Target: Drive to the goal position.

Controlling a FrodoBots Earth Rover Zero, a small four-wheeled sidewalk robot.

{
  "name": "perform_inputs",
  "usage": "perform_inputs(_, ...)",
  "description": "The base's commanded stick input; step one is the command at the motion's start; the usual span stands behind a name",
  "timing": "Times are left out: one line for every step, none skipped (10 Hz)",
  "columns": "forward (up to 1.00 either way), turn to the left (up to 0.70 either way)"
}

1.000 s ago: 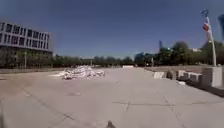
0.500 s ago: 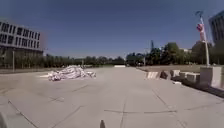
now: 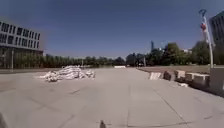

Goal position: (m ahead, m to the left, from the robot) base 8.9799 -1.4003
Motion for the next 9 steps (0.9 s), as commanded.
perform_inputs(0.70, 0.00)
perform_inputs(0.70, 0.00)
perform_inputs(0.70, 0.00)
perform_inputs(0.70, 0.00)
perform_inputs(0.70, 0.00)
perform_inputs(0.70, 0.00)
perform_inputs(0.70, 0.00)
perform_inputs(0.70, 0.00)
perform_inputs(0.70, 0.00)
